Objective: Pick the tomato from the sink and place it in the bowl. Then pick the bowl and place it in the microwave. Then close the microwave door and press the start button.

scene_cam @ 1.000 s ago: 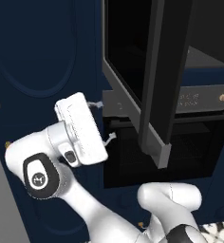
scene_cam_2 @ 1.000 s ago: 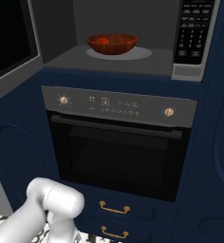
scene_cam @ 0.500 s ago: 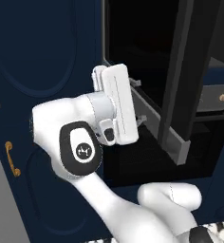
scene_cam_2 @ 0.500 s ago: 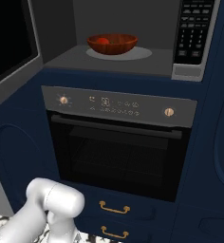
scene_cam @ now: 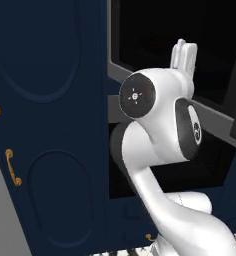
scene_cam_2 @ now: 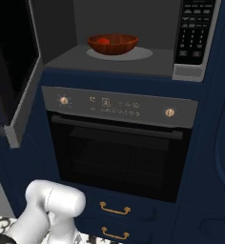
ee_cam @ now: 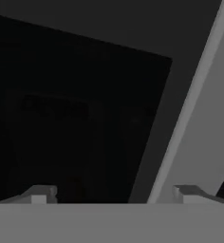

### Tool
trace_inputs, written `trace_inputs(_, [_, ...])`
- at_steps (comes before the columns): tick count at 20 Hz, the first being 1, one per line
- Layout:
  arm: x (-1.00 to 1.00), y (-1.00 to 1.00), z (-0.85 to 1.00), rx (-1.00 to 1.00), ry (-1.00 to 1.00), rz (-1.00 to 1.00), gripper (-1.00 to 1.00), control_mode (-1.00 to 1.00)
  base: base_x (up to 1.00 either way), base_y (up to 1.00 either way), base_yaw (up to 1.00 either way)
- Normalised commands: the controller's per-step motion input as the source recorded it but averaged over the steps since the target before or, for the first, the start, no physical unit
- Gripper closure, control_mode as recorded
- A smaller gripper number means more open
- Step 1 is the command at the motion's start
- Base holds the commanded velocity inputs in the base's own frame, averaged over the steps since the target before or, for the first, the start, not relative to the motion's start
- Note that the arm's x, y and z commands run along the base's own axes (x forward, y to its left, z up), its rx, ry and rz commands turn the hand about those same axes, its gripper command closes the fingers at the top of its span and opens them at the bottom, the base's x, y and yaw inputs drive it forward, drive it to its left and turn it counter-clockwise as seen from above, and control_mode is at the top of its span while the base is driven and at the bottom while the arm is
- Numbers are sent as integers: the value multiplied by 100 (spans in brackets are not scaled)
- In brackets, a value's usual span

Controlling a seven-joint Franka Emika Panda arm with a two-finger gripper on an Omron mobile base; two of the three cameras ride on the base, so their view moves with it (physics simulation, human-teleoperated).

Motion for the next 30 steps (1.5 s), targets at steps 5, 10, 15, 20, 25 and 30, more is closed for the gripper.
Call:
trace_inputs(5, [98,-45,0,21,-6,37,-100,-100,0,0,0])
trace_inputs(10, [100,-40,0,17,-7,45,-100,-100,0,0,0])
trace_inputs(15, [89,-47,0,18,-5,47,-100,-100,0,0,0])
trace_inputs(20, [90,-18,0,16,-1,36,-100,-100,0,0,0])
trace_inputs(25, [90,-1,0,13,0,22,-100,-100,0,0,0])
trace_inputs(30, [90,0,0,9,0,15,-100,-100,0,0,0])
